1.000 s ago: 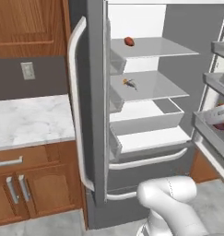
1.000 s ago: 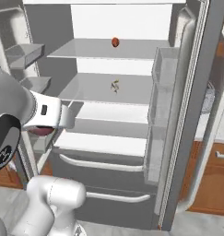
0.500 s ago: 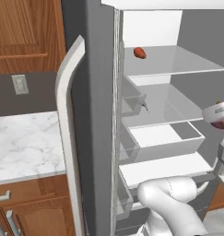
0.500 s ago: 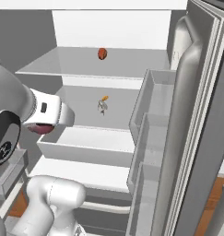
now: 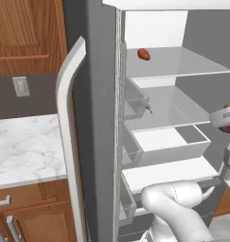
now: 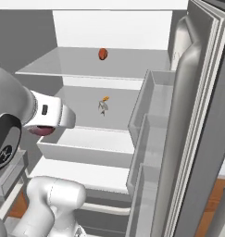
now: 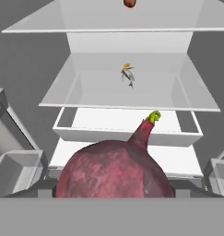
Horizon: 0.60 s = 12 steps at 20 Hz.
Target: Transport the fish and onion to the fridge. Place the fish on the rack containing meat and place the onion on the rack containing the vegetable, ensuring meats and vegetables are on different racks.
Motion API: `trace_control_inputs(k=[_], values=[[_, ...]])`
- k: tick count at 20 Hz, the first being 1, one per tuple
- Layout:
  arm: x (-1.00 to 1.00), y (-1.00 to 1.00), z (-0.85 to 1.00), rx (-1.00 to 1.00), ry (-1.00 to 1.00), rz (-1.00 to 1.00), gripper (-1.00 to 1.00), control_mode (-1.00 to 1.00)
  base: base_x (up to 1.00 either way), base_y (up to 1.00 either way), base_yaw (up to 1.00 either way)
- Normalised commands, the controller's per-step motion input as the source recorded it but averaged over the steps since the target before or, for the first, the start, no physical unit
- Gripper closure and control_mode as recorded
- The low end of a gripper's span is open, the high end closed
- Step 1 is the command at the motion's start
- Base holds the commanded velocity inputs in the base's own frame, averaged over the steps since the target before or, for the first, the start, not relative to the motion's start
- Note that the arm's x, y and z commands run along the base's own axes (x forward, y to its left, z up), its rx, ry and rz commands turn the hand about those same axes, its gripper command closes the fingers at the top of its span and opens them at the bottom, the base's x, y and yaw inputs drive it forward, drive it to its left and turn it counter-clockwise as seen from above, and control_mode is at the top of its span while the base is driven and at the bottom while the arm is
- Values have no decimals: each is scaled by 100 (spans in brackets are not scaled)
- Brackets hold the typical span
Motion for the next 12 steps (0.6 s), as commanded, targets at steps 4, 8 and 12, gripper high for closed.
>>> trace_control_inputs(k=[4,8,12], values=[[0,0,0,0,0,0,100,100,100,0,1],[17,6,9,0,-6,0,100,-100,50,0,0],[19,30,49,0,-17,-3,100,-100,0,0,0]])
